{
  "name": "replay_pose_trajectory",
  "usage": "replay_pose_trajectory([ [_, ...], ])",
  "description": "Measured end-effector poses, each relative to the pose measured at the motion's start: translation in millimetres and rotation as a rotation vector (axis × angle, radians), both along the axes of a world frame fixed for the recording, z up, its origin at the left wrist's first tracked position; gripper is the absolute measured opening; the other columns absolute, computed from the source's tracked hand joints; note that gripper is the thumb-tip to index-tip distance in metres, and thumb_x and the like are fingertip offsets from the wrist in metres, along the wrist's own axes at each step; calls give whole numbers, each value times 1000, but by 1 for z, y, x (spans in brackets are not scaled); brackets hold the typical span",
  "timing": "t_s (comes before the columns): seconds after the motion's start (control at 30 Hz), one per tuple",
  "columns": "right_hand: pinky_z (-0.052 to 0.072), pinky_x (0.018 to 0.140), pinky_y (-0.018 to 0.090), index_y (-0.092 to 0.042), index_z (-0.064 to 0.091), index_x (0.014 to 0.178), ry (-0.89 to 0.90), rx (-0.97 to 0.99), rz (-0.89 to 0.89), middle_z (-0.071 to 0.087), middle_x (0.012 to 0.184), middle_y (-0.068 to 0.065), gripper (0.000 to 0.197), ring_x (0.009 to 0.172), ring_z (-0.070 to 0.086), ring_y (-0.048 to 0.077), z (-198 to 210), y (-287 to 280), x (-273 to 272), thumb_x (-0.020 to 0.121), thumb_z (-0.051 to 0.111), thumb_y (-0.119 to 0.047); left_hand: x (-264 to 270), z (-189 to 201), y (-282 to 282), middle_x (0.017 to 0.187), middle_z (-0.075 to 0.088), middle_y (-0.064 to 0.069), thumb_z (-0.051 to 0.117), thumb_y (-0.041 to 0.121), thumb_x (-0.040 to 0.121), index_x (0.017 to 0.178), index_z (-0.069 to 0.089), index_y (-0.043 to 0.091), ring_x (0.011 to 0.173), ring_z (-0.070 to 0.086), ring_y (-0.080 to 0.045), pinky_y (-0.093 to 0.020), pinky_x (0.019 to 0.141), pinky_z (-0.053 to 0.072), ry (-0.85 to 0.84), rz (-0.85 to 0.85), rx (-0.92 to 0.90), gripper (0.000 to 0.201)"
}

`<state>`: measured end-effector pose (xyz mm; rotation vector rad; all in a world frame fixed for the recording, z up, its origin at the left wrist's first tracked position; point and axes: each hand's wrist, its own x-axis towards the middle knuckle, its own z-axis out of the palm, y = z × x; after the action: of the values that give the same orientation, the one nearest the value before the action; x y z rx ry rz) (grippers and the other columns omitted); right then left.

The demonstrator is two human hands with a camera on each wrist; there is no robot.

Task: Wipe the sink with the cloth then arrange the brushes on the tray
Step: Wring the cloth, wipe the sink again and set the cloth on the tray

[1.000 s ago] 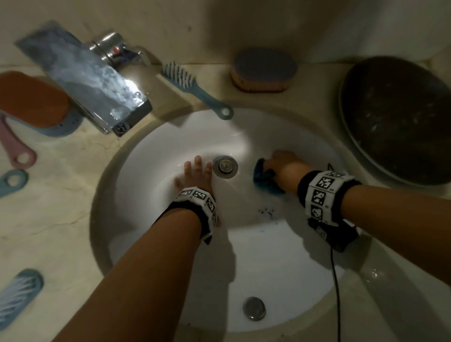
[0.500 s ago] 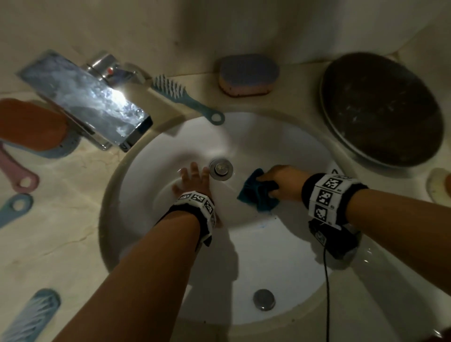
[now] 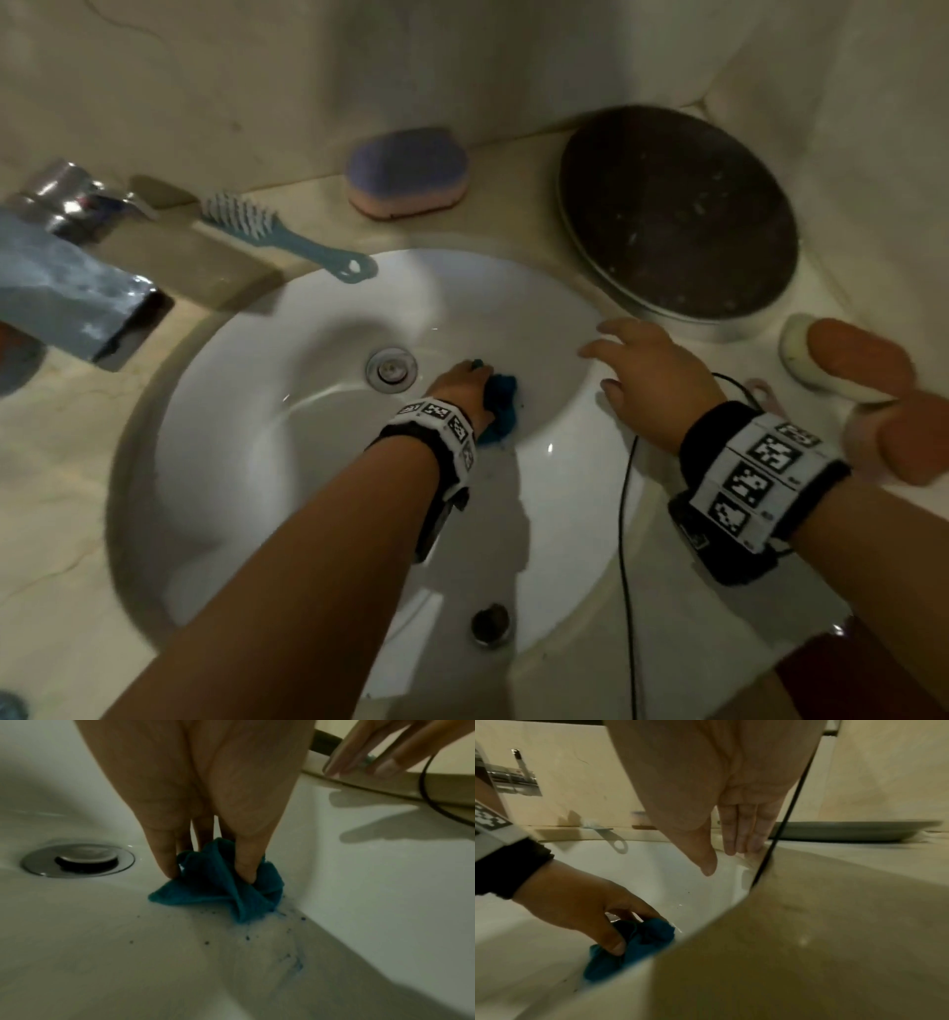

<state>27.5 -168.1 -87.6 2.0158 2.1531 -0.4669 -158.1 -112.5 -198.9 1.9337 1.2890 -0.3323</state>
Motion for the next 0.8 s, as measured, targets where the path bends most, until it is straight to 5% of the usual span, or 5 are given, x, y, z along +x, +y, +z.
replay_pose_trajectory([
  [0.17, 41, 98, 45, -15, 58, 125, 8, 198, -68, 45, 138, 16, 46, 124, 44, 37, -2, -12, 10, 81, 59, 0, 15, 5, 1, 141, 40, -11, 63, 17, 84, 140, 35, 16, 129, 40, -33, -39, 109, 35, 27, -61, 11, 63],
  [0.43, 34, 104, 38, -24, 24, 146, -30, 26, -266, 23, 151, 6, 59, 132, 31, 27, 14, -24, 15, 92, 47, -16, 39, 17, -2, 117, 41, -15, 52, 4, 86, 118, 42, 12, 96, 54, -38, -39, 83, 46, -125, 90, 141, 35],
  [0.57, 37, 103, 39, -24, 39, 136, -158, -131, -295, 46, 136, 10, 43, 122, 47, 28, 39, -54, 35, 94, 42, -32, 47, 19, -7, 120, 41, -17, 52, 1, 86, 121, 42, 9, 98, 55, -39, -40, 86, 48, -100, 59, 111, 38],
  [0.7, 47, 96, 40, -27, 46, 132, -59, -95, -417, 50, 135, 9, 41, 114, 55, 27, 48, -68, 51, 92, 47, -37, 52, 22, -9, 123, 38, -17, 52, 0, 85, 125, 40, 10, 104, 53, -39, -40, 91, 48, -63, 56, 79, 43],
  [0.8, 37, 107, 42, -24, 33, 144, -8, -24, -385, 37, 146, 10, 51, 129, 41, 29, 31, -57, 49, 94, 44, -31, 53, 20, -8, 125, 39, -17, 54, 2, 85, 127, 40, 10, 109, 52, -39, -40, 96, 45, -45, 54, 57, 45],
])
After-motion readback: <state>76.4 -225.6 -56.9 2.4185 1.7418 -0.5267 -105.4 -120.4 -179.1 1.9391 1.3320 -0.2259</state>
